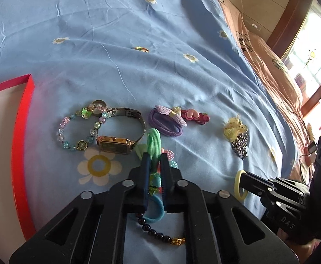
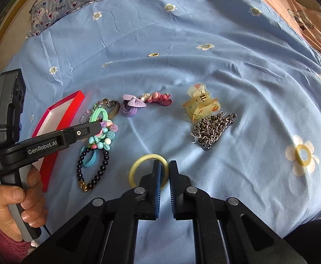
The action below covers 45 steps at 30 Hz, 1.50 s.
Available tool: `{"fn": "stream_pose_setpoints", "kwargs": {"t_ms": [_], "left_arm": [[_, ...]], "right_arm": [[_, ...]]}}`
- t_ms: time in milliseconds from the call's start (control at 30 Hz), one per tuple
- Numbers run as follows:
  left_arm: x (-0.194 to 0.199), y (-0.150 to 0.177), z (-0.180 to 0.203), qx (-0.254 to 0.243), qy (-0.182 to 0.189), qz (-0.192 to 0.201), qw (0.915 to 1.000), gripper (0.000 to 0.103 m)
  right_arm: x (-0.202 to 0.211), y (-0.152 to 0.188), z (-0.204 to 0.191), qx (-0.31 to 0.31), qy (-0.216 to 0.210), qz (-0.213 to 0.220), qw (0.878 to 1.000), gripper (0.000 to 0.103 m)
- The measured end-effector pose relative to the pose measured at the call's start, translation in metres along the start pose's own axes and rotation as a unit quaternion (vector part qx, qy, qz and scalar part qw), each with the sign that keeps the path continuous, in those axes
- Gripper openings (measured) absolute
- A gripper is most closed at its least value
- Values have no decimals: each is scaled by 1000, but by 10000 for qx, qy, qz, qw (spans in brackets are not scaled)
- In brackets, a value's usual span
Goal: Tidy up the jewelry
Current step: 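Grasp the green hair tie with left gripper while right gripper grasps yellow hair tie, then carry green hair tie with left gripper while right gripper carries yellow tie into box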
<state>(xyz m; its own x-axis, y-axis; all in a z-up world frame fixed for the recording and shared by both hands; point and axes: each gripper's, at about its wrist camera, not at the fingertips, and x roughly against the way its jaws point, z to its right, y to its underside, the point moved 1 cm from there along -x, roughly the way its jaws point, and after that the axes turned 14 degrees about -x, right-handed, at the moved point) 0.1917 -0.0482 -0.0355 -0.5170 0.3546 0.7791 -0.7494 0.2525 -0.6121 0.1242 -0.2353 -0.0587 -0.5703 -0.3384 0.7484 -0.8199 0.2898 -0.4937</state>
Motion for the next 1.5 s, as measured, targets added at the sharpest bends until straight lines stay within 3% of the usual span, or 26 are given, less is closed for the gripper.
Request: {"fn": "stream_pose_setpoints", "kwargs": {"t_ms": [533,1000,1500], "left_arm": [[79,26,-31,532,89,626,9966,4],[137,71,-82,1043,-473,871,9896,4],[156,122,-165,1737,-1047,703,9767,4]], "right_arm": [[10,-7,-48,380,-516,59,9979,3],[-2,11,-123,1007,-1028,-221,9894,3],[-51,37,-244,1943,-1672,-856,9628,4]]}}
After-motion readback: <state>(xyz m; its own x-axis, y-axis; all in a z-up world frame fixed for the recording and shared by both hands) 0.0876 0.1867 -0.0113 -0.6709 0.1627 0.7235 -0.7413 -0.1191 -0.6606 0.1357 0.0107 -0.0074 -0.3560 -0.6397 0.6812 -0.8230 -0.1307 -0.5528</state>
